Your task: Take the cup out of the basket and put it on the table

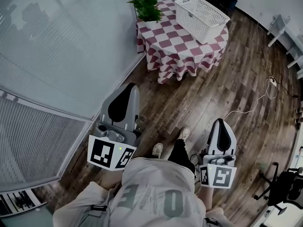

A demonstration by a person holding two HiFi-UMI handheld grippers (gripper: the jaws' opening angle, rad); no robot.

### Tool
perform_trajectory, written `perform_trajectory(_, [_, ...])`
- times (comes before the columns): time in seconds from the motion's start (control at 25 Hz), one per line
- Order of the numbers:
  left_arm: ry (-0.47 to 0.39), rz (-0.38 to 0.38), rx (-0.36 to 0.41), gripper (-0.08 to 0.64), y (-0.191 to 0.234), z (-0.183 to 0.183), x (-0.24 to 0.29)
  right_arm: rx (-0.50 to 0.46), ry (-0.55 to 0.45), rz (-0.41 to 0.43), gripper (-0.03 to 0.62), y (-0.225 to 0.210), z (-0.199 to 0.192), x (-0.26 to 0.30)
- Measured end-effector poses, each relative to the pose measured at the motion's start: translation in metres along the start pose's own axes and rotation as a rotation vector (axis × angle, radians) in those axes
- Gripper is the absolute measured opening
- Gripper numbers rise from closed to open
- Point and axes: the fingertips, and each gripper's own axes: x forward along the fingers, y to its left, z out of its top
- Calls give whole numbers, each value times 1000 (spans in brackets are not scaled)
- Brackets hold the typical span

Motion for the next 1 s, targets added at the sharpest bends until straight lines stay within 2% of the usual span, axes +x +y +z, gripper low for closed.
perform_trajectory(0.16, [40,-9,9,5,-12,-19,38,0,-20,24,11,-28,0,42])
perform_trajectory(0.32, [33,-18,5,5,-22,-28,100,-14,-51,38,11,-65,9,85])
perform_trajectory(0.44, [23,-64,-2,5,-46,-36,150,-31,-62,28,11,-106,13,109])
perform_trajectory(0.64, [38,-120,65,5,-92,-47,210,-23,-46,-25,11,-185,9,125])
perform_trajectory(0.84, [19,-111,88,5,-112,-55,245,-32,-43,-10,11,-229,-1,141])
perform_trajectory(1.0, [33,-75,90,5,-108,-60,265,-11,-32,31,11,-236,-6,157])
